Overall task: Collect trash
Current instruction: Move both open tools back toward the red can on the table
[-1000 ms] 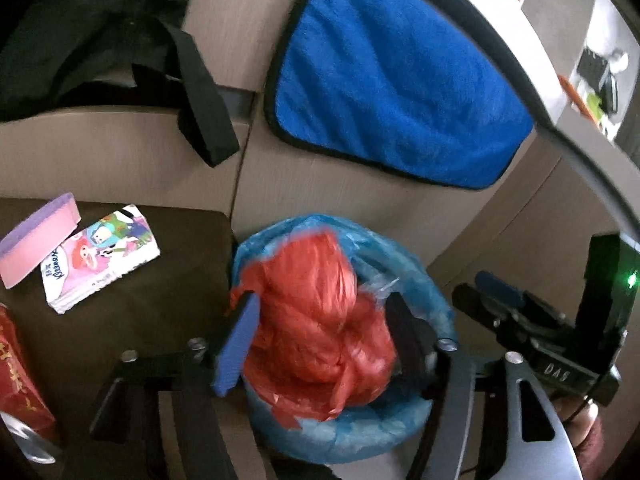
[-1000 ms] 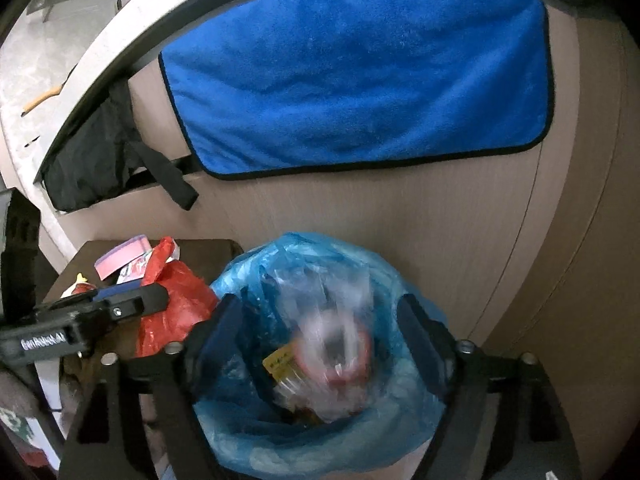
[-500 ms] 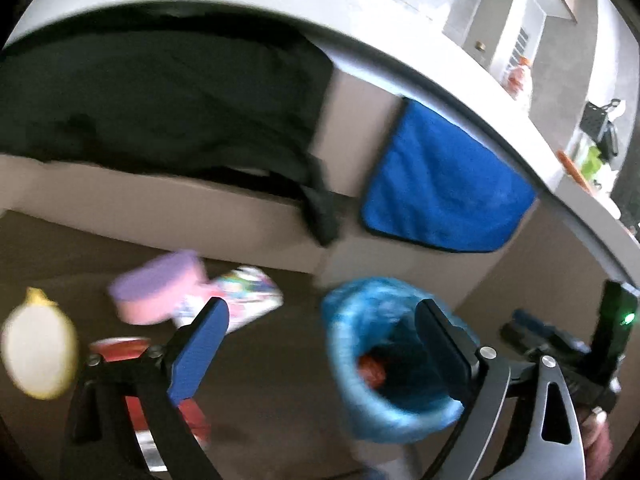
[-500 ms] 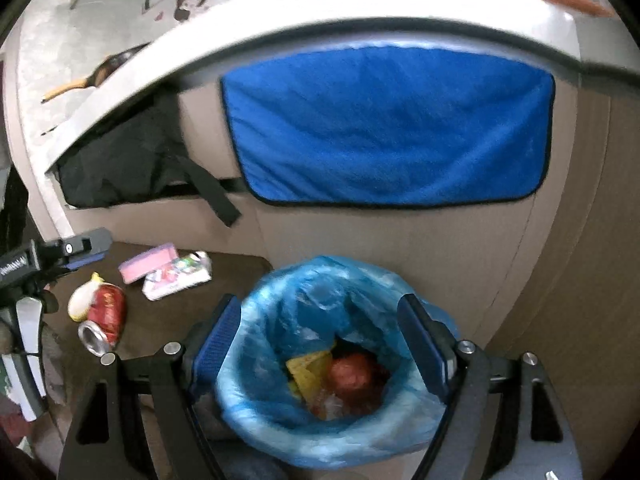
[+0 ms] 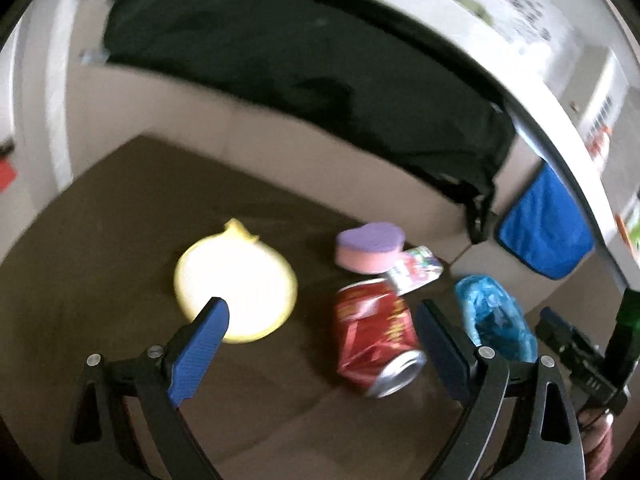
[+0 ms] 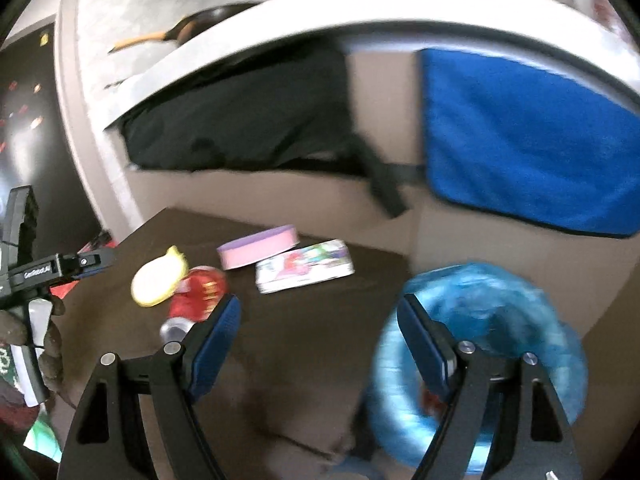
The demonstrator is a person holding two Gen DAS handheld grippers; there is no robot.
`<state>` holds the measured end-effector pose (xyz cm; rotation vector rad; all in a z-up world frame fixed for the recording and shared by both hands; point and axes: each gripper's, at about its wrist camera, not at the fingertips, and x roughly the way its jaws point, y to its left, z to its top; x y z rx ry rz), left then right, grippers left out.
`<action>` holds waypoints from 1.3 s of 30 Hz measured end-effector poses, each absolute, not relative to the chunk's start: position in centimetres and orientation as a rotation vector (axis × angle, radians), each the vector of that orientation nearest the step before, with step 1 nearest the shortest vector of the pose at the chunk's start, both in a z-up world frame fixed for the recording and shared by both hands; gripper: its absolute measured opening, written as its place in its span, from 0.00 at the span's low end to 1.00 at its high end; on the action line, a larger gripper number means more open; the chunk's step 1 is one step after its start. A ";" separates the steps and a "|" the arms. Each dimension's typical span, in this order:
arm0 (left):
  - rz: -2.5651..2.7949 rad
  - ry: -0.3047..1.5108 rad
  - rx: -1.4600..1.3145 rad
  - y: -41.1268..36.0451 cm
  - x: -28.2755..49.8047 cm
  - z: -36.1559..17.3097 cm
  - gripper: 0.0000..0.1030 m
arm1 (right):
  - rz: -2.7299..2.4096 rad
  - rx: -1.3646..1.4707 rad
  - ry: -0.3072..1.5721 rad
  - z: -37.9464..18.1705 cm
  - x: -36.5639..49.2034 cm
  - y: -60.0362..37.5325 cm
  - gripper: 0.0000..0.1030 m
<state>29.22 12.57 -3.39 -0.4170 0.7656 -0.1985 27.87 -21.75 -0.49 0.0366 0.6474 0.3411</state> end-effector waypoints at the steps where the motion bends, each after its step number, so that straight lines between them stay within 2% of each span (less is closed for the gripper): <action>1: -0.198 0.785 -0.437 13.2 29.2 -4.0 0.90 | 0.350 0.027 0.657 -0.8 28.0 -20.8 0.76; 7: -0.203 0.801 -0.445 14.8 27.7 -5.5 0.84 | 0.396 0.008 0.719 -2.6 28.5 -17.7 0.76; 13: -0.145 0.760 -0.337 16.2 25.3 -3.5 0.84 | 0.421 0.012 0.745 -3.4 27.8 -16.5 0.76; 20: -0.052 0.663 -0.187 18.4 20.2 0.3 0.84 | 0.443 0.004 0.703 -2.8 25.5 -14.8 0.76; 26: -0.037 0.597 -0.092 18.7 17.1 1.4 0.84 | 0.449 -0.021 0.667 -3.2 22.8 -13.3 0.76; 32: -0.217 0.645 -0.187 16.9 17.8 -0.8 0.84 | 0.441 -0.062 0.632 -2.7 19.9 -13.6 0.76; 39: -0.397 0.772 -0.375 11.3 24.6 -6.6 0.84 | 0.366 -0.044 0.585 -1.5 19.9 -16.7 0.76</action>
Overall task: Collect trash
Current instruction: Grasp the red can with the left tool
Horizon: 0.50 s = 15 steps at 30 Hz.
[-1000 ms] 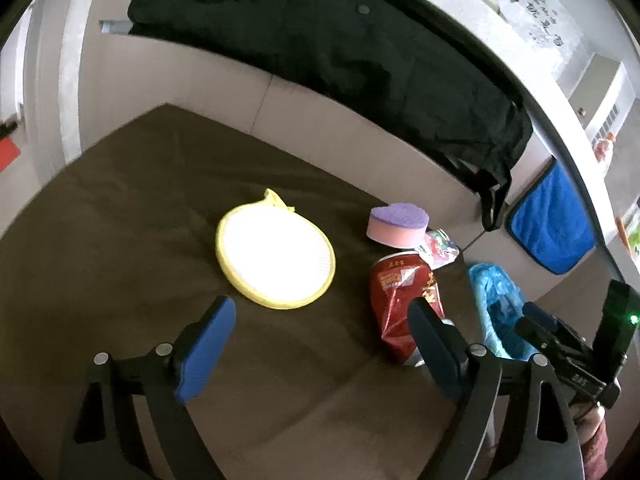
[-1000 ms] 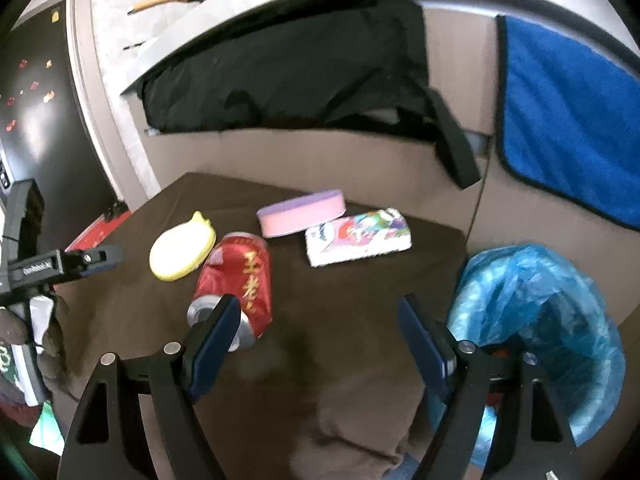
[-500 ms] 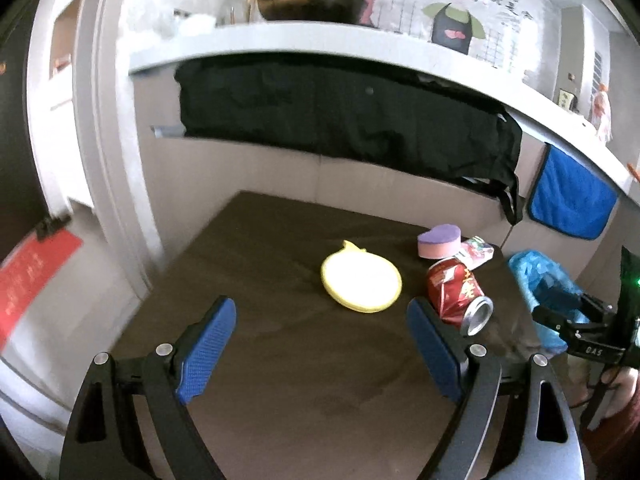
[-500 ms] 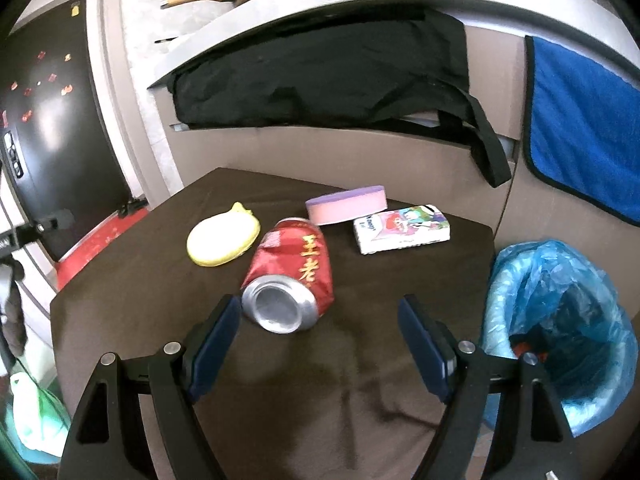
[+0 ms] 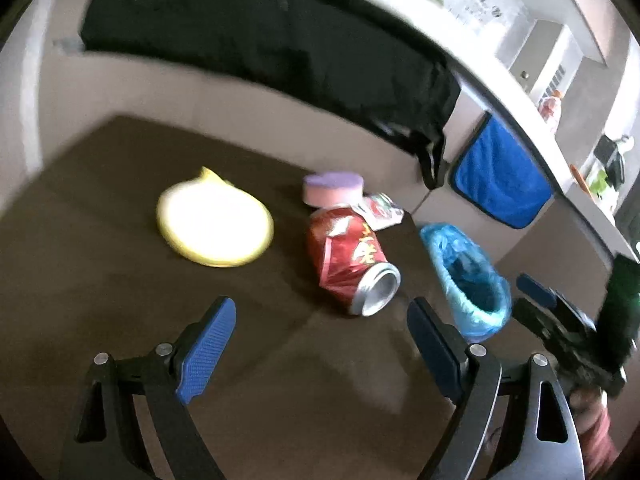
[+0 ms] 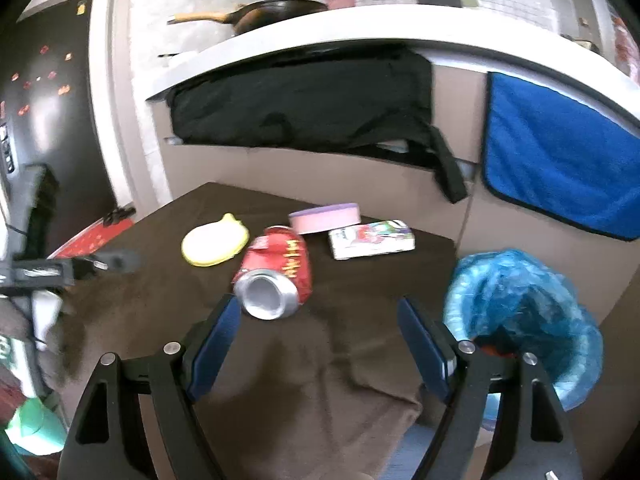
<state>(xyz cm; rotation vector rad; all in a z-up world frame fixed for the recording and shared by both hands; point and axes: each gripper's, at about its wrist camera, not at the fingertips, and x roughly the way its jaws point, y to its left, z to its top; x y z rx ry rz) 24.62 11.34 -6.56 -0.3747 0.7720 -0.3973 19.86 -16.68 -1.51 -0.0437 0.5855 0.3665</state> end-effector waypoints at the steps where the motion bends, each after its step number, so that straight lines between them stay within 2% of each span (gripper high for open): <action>1: -0.402 0.791 -0.388 10.4 26.0 -7.3 0.84 | 0.361 -0.041 0.585 -1.6 19.9 -17.1 0.76; 6: -0.398 0.880 -0.403 7.1 31.5 -9.8 0.73 | 0.338 -0.023 0.598 -2.6 20.5 -19.2 0.76; 15: -0.428 0.910 -0.565 5.6 35.0 -12.0 0.72 | 0.307 0.000 0.644 -5.0 23.1 -20.9 0.76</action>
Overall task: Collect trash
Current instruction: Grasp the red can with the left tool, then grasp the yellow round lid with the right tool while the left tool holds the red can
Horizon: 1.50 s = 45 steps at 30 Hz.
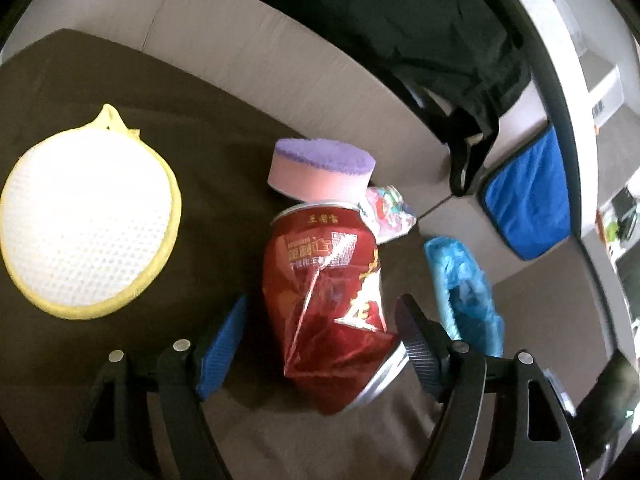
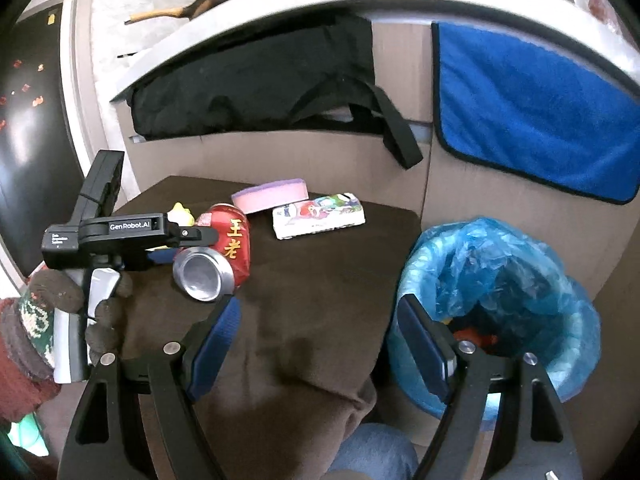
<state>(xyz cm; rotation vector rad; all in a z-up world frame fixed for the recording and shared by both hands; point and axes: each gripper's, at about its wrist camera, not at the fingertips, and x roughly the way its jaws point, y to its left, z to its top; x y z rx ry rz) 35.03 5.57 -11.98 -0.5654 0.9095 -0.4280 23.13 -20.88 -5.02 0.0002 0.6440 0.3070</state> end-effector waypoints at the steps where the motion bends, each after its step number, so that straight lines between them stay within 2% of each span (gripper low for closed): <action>1: -0.427 0.915 -0.565 5.5 35.2 -12.0 0.68 | 0.312 0.009 0.652 -5.2 23.6 -20.9 0.76; 2: -0.438 0.926 -0.563 5.3 35.3 -12.0 0.62 | 0.314 0.017 0.660 -5.4 24.0 -20.8 0.76; 3: -0.446 0.938 -0.571 5.3 35.4 -12.1 0.46 | 0.318 0.022 0.667 -5.5 24.5 -20.7 0.76; 4: -0.456 0.958 -0.580 5.3 35.4 -12.3 0.36 | 0.319 0.022 0.672 -5.6 24.8 -20.4 0.76; 7: -0.493 0.970 -0.592 5.6 34.9 -12.2 0.27 | 0.321 0.008 0.681 -5.7 25.8 -19.6 0.76; 11: -0.468 0.860 -0.528 7.7 32.4 -9.7 0.26 | 0.347 -0.033 0.687 -5.0 26.6 -17.4 0.76; 17: -0.313 0.725 -0.449 15.3 27.5 -6.6 0.26 | 0.464 -0.106 0.729 -4.0 27.8 -12.6 0.76; 20: -0.197 0.694 -0.406 19.6 25.5 -5.8 0.26 | 0.568 -0.142 0.759 -3.7 29.1 -8.8 0.81; 27: -0.071 0.685 -0.491 27.7 22.7 -7.3 0.26 | 0.657 -0.262 0.760 -5.6 32.6 0.5 0.81; 33: -0.055 0.689 -0.542 29.8 22.3 -9.1 0.26 | 0.630 -0.266 0.799 -7.8 35.4 4.5 0.80; 42: -0.086 0.698 -0.561 29.4 23.5 -9.4 0.26 | 0.645 -0.163 0.895 -10.2 38.8 4.9 0.69; 43: -0.091 0.702 -0.560 29.4 23.7 -9.5 0.26 | 0.664 -0.138 0.901 -10.2 38.9 4.7 0.63; 44: -0.091 0.704 -0.564 29.3 23.8 -9.6 0.26 | 0.687 -0.125 0.902 -10.2 38.8 4.6 0.50; 45: -0.089 0.710 -0.569 29.3 24.0 -9.6 0.27 | 0.700 -0.122 0.912 -10.1 38.8 4.6 0.49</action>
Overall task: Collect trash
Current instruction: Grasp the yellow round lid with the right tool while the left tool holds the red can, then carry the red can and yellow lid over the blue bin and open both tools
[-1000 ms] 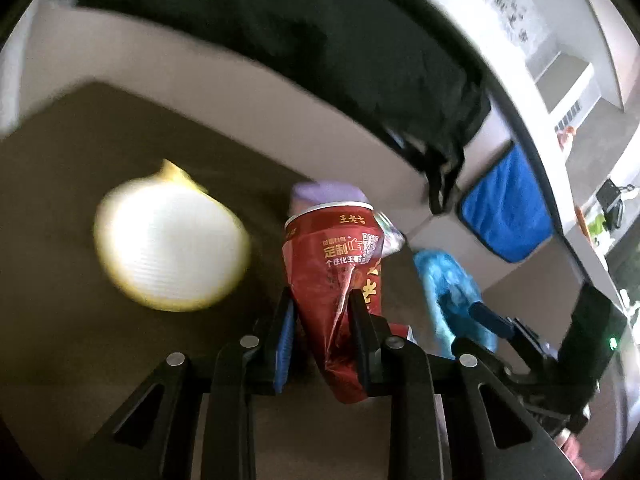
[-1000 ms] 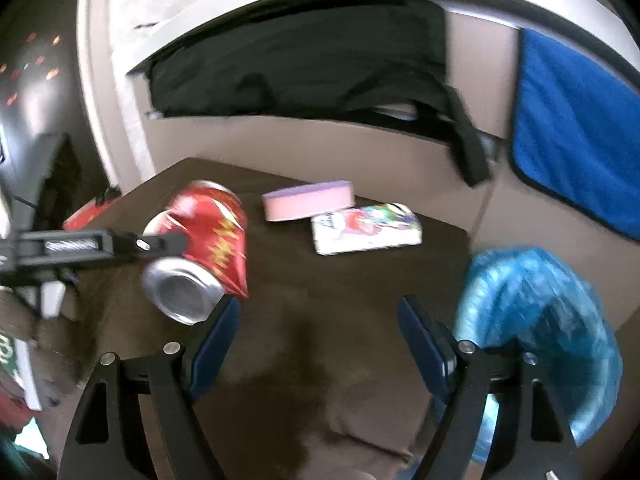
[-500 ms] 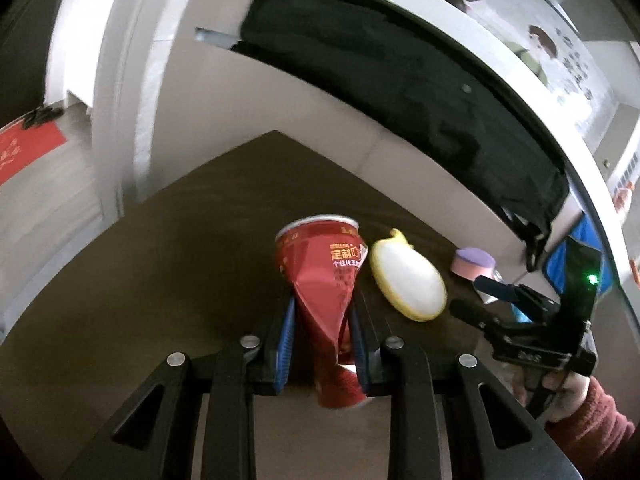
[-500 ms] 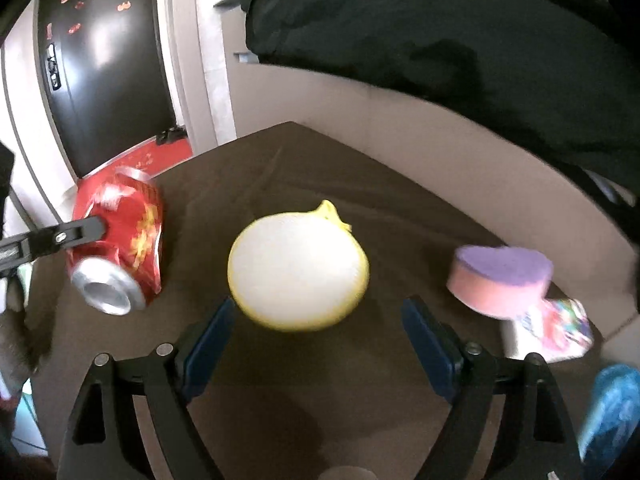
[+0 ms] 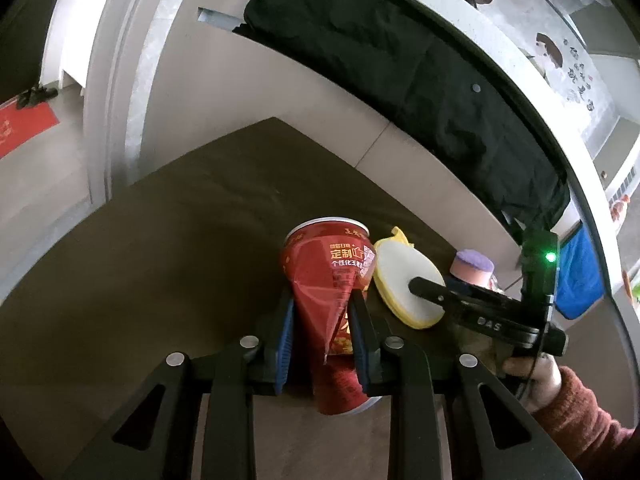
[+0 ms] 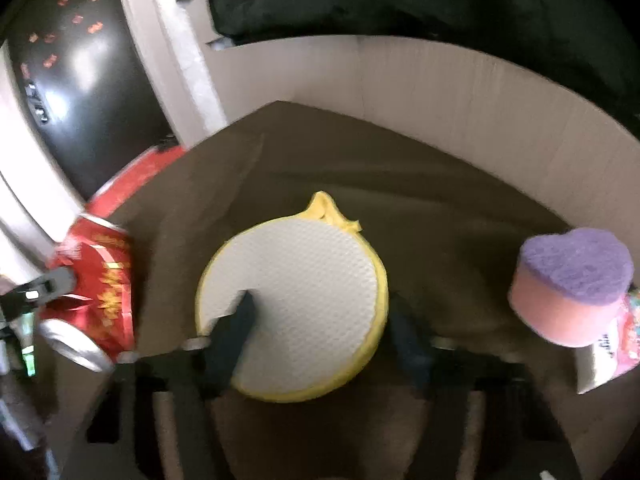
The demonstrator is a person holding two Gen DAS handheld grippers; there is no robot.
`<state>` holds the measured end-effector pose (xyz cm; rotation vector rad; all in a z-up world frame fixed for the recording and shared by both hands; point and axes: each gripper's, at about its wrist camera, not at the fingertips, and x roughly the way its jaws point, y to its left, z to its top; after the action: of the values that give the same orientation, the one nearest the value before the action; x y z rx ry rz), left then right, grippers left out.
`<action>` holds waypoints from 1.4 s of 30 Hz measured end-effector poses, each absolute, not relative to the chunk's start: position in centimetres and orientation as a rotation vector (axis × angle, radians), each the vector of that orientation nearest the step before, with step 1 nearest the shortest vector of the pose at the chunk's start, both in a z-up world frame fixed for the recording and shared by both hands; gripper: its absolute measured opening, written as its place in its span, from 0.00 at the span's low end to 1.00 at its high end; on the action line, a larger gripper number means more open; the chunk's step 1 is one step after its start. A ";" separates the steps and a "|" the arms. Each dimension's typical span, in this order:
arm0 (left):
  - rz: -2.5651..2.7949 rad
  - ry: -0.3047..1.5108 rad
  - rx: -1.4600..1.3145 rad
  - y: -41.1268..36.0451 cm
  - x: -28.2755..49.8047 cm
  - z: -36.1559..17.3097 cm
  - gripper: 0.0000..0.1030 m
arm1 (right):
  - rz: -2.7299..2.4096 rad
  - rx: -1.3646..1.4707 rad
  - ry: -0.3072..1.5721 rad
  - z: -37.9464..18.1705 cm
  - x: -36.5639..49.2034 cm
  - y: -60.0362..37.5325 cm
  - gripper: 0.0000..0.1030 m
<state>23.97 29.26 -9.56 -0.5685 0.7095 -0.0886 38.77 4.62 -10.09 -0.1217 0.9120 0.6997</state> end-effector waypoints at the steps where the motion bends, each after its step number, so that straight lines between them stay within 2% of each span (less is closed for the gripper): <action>1: -0.090 0.717 -0.574 29.1 24.2 -9.7 0.29 | 0.712 -0.118 0.922 -9.9 38.7 4.5 0.36; 2: -0.091 0.723 -0.579 29.0 24.4 -9.8 0.31 | 0.722 -0.116 0.927 -9.6 38.4 4.1 0.25; 4: -0.089 0.742 -0.591 28.7 24.9 -10.1 0.38 | 0.724 -0.113 0.919 -8.9 37.8 3.1 0.19; 8: -0.105 0.779 -0.589 27.3 25.8 -10.6 0.40 | 0.726 -0.090 0.898 -7.4 36.0 0.2 0.15; 12: -0.128 0.805 -0.597 25.8 26.6 -10.8 0.39 | 0.701 -0.084 0.862 -5.6 34.0 -3.0 0.13; 15: -0.150 0.784 -0.559 24.2 26.3 -9.8 0.28 | 0.652 -0.079 0.820 -4.1 32.7 -6.1 0.12; 16: -0.155 0.776 -0.545 23.7 26.2 -9.3 0.28 | 0.628 -0.090 0.800 -3.7 32.2 -7.0 0.12; 24: -0.239 0.742 -0.457 17.3 26.5 -7.1 0.27 | 0.488 -0.179 0.685 -1.7 28.6 -11.1 0.12; 35: -0.261 0.766 -0.371 13.9 26.2 -6.6 0.27 | 0.571 -0.172 0.747 -5.0 27.2 -10.0 0.17; 39: -0.272 0.832 -0.412 13.6 26.9 -7.8 0.33 | 0.578 -0.121 0.759 -4.9 27.9 -10.6 0.13; 42: -0.274 0.862 -0.434 13.1 27.4 -8.5 0.33 | 0.583 -0.115 0.759 -4.7 27.8 -11.0 0.13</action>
<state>27.37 13.09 -8.50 -0.4345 0.8616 -0.2737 27.79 -11.05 -4.68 -0.1147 0.7587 0.5833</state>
